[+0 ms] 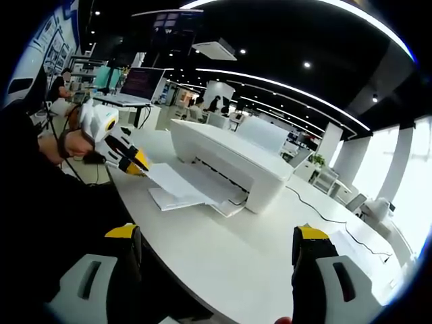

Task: Remove the paper from the printer output slot and place it on top of the printer

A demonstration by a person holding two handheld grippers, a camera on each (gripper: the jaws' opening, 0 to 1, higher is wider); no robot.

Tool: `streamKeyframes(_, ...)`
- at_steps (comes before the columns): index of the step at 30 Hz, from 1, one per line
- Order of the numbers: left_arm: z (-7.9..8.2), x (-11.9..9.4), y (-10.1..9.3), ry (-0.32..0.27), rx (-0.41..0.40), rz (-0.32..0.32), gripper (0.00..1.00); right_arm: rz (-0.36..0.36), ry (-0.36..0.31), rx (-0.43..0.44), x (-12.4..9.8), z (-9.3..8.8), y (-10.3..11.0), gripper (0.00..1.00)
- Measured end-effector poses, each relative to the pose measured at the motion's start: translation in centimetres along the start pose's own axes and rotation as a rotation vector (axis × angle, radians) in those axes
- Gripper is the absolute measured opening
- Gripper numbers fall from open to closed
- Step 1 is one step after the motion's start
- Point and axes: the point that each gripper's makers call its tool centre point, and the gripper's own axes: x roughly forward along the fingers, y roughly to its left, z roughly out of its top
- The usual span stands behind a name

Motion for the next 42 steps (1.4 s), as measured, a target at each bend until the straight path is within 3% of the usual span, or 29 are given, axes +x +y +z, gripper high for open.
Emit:
streamKeyframes(12,0.05,-0.03,-0.1,0.0,0.018,0.001,0.06,-0.001,0.001,0.0,-0.07,-0.07,-0.05,0.88)
streamKeyframes(42,0.9,-0.44,0.1,-0.045,-0.036,0.008,0.06,-0.004,0.004,-0.006,-0.05,-0.15,-0.09,0.87)
